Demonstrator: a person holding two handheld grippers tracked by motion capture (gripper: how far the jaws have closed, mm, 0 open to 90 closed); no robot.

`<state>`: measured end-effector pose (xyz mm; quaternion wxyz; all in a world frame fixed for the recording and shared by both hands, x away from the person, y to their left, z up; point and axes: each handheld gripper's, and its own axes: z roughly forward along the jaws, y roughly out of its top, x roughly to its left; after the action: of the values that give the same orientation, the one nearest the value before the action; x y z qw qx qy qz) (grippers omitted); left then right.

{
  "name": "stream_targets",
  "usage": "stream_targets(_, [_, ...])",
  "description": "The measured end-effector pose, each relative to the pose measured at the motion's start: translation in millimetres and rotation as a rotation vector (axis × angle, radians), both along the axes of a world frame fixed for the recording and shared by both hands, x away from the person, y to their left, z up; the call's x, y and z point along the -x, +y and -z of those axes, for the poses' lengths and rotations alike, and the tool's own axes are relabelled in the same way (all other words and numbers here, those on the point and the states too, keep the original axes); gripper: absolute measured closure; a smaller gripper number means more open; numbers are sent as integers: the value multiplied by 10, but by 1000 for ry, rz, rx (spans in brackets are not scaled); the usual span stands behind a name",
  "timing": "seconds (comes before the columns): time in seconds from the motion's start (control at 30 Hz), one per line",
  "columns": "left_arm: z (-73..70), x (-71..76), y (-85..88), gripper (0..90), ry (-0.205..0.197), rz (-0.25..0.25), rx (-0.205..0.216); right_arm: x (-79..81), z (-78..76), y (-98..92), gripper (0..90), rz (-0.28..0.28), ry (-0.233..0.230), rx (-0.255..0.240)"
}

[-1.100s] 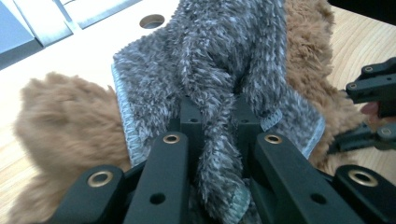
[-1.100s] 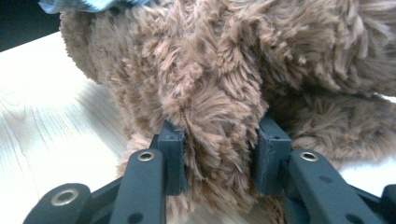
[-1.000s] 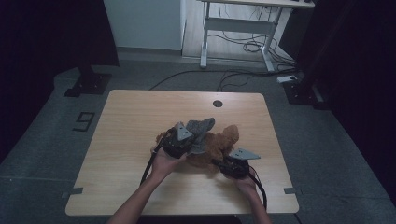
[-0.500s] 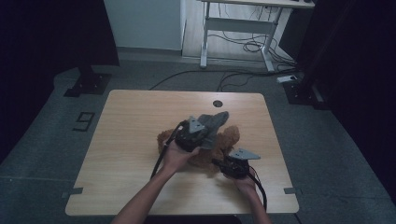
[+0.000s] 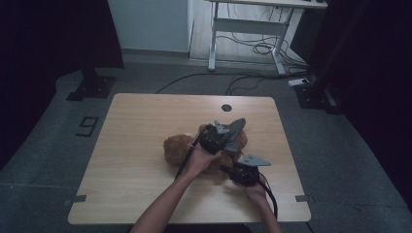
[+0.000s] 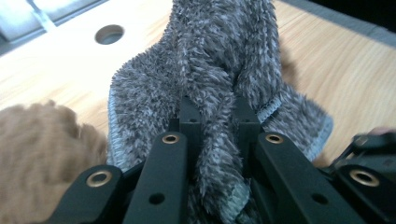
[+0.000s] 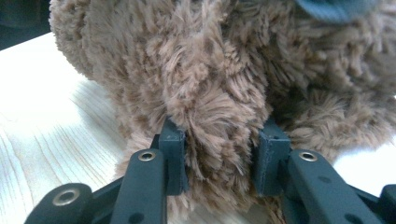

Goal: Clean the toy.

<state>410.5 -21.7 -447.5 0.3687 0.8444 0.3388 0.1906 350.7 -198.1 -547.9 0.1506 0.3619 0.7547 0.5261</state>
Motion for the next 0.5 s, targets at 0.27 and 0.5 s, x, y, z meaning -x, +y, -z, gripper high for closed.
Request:
stream_targets(0.27, [18,138,506,796,-46,-59,-37,0,-3,8,627,7,2,-1])
stream_targets(0.5, [-25,247,725,795,-53,-60,6,10,-10,29,626,3,-6,13])
